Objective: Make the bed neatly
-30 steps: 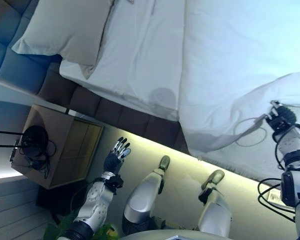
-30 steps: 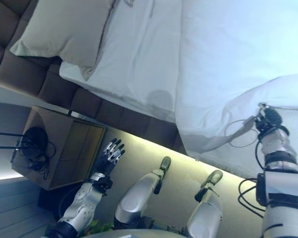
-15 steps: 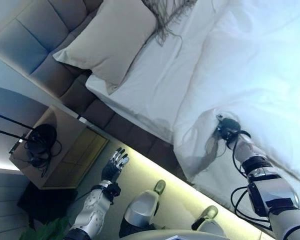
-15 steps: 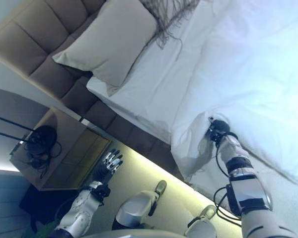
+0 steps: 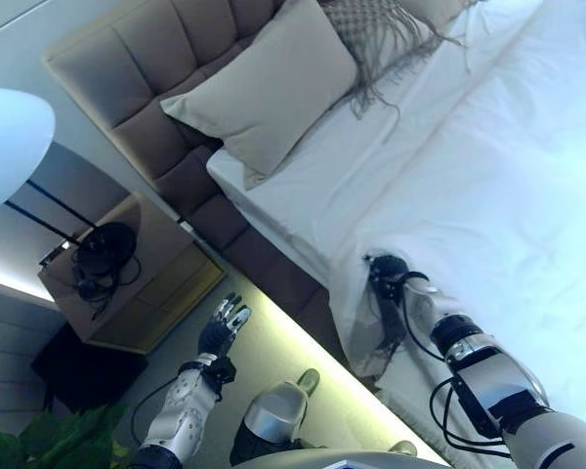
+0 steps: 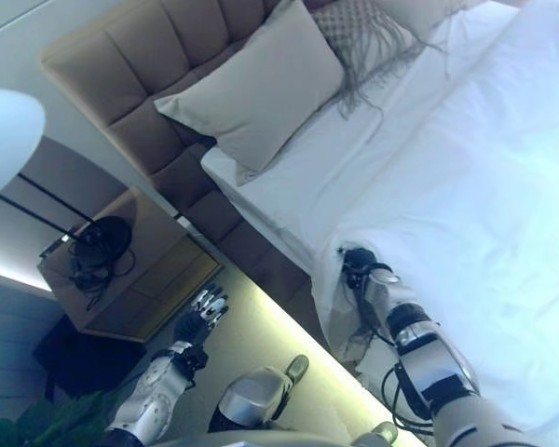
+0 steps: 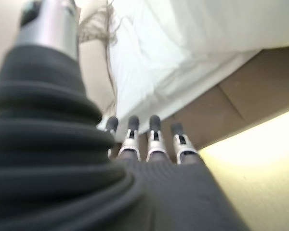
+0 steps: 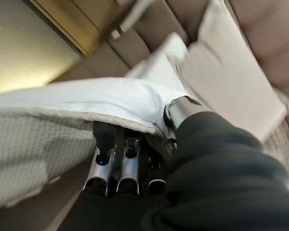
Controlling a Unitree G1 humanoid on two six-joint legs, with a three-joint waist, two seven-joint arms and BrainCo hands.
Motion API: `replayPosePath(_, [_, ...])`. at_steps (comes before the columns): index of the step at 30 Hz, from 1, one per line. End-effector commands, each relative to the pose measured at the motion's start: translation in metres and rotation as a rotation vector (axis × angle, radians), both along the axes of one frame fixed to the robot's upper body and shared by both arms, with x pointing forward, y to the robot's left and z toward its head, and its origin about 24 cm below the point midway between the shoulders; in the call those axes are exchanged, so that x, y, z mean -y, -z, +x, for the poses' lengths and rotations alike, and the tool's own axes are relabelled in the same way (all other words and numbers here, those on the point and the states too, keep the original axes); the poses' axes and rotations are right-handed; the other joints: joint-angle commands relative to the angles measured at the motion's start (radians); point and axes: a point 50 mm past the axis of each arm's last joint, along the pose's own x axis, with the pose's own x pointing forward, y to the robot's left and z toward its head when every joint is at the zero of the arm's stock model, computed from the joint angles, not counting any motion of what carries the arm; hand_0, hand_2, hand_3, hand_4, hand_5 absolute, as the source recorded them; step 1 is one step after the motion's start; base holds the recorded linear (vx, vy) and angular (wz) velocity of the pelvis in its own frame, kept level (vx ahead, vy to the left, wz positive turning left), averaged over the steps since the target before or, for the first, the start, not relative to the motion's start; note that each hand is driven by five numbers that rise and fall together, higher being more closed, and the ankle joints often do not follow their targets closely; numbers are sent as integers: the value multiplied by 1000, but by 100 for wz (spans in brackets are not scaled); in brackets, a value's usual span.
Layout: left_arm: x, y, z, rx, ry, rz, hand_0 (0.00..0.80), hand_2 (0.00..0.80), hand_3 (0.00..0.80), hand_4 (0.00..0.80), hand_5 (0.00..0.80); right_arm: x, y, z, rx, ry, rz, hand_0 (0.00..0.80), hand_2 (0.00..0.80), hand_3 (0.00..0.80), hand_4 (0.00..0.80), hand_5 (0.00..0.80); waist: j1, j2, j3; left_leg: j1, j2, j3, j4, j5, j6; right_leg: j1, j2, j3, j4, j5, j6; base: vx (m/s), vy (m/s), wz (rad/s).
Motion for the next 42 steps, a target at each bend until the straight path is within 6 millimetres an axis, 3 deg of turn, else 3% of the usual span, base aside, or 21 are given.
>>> replayPosePath(1, [-2,-2,-1,29,55,41,0,0,0,0,0,-51,-42,22,173,-184,54,800,800,800,800,800,67,-56,-37,-61,59,-1,64,39,-35,15,-121,-4,29,157,42,32,55,25])
replayPosePath(6, [-9,1,-6,18,59,50,0,0,0,0,0,-69,-48,24,189,-221,97,800,800,800,800,800,97,-59,-32,-73,48,-21,79,47,-38,31,-128,-23,35,163,46,39,34,28])
replayPosePath(11, [-12,-2,-7,25,82,68,0,0,0,0,0,-67,-40,20,137,-164,86,800,800,800,800,800,113,-67,-29,-79,44,-30,84,51,-37,38,-123,-25,30,171,47,29,-39,14])
replayPosePath(12, [-14,-2,-7,25,86,73,0,0,0,0,0,-64,-38,20,121,-151,89,615,615,615,615,615,116,-70,-29,-80,44,-31,84,52,-36,39,-120,-25,29,171,47,21,-82,0])
replayPosePath(13, [-15,-2,-7,27,89,78,0,0,0,0,0,-62,-35,19,104,-143,93,0,0,0,0,0,117,-74,-27,-80,44,-32,84,53,-35,40,-117,-25,27,172,47,13,-97,0])
replayPosePath(19, [-20,-8,-1,49,90,115,0,0,0,0,0,-57,-16,8,17,-111,144,0,0,0,0,0,118,-102,-23,-72,49,-27,77,54,-31,48,-94,-16,12,176,45,3,-114,-1])
replayPosePath(25, [-24,-14,6,63,80,146,0,0,0,0,0,-66,7,-13,-85,-63,260,0,0,0,0,0,106,-121,-31,-53,54,-19,67,49,-23,50,-77,3,10,171,38,-4,-96,-2])
replayPosePath(32, [-21,-12,2,57,59,158,0,0,0,0,0,-69,52,-59,-222,29,327,0,0,0,0,0,72,-117,-45,-32,56,-3,50,51,-8,44,-65,34,10,161,34,-4,-24,-1])
replayPosePath(42, [-14,-10,-3,74,31,143,0,0,0,0,0,-58,91,-117,-361,154,417,0,0,0,0,0,27,-107,-49,-15,67,24,41,42,-1,21,-61,72,21,147,36,-27,-15,-7])
